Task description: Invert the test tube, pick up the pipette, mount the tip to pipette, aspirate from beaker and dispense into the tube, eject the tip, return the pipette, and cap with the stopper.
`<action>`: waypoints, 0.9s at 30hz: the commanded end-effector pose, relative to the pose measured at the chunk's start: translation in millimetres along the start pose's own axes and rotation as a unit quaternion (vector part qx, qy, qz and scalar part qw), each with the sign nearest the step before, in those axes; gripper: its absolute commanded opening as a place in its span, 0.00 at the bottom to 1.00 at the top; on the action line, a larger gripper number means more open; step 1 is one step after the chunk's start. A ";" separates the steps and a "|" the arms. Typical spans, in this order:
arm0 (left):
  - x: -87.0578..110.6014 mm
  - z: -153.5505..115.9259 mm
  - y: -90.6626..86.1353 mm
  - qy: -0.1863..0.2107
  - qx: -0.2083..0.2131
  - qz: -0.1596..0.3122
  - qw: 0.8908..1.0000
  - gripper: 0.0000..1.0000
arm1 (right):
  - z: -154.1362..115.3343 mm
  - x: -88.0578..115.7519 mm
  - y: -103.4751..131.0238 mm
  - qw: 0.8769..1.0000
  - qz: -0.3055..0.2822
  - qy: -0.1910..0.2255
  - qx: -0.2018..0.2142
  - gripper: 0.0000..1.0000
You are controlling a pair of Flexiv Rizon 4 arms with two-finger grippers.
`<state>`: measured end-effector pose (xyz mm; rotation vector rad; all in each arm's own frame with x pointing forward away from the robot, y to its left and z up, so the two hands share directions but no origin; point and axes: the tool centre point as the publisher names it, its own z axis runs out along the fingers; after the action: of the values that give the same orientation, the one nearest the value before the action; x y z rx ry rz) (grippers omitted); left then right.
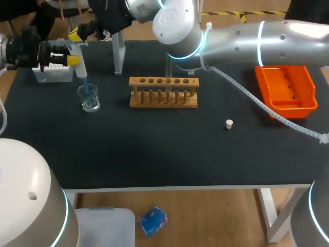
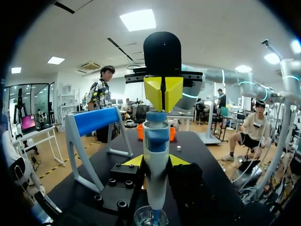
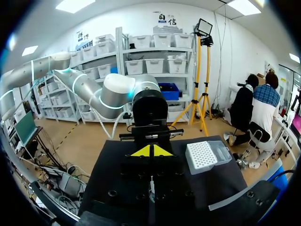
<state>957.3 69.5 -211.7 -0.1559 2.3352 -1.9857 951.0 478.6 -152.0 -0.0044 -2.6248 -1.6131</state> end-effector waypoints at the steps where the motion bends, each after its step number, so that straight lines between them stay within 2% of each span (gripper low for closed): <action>1: -1.8 -1.6 -3.5 0.002 0.001 0.001 1.000 0.00 | 2.3 -0.9 -5.5 1.000 0.002 0.000 0.000 0.00; 10: -1.8 -1.6 -3.5 0.002 0.001 0.001 1.000 0.00 | 4.4 -0.6 -9.4 1.000 0.006 0.002 0.001 0.00; 15: -1.8 -1.6 -3.5 0.002 0.001 0.001 1.000 0.00 | -1.6 -1.8 1.3 1.000 -0.010 -0.006 -0.004 0.00; 16: -1.8 -1.6 -3.5 0.002 0.001 0.001 1.000 0.00 | -3.2 -1.6 4.6 1.000 -0.015 -0.007 -0.006 0.09; 17: -1.8 -1.6 -3.5 0.002 0.001 0.001 1.000 0.00 | -4.8 -1.3 7.6 1.000 -0.016 -0.007 -0.009 0.31; 19: -1.8 -1.6 -3.5 0.002 0.001 0.001 1.000 0.00 | -9.0 -0.7 14.1 1.000 -0.021 -0.012 -0.013 1.00; 27: -1.8 -1.6 -3.5 0.002 0.001 0.001 1.000 0.00 | -43.0 5.3 34.3 0.998 -0.053 -0.021 -0.028 1.00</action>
<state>958.4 69.6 -208.7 -0.1531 2.3320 -1.9881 955.1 475.4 -112.8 0.0902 -2.6496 -1.7325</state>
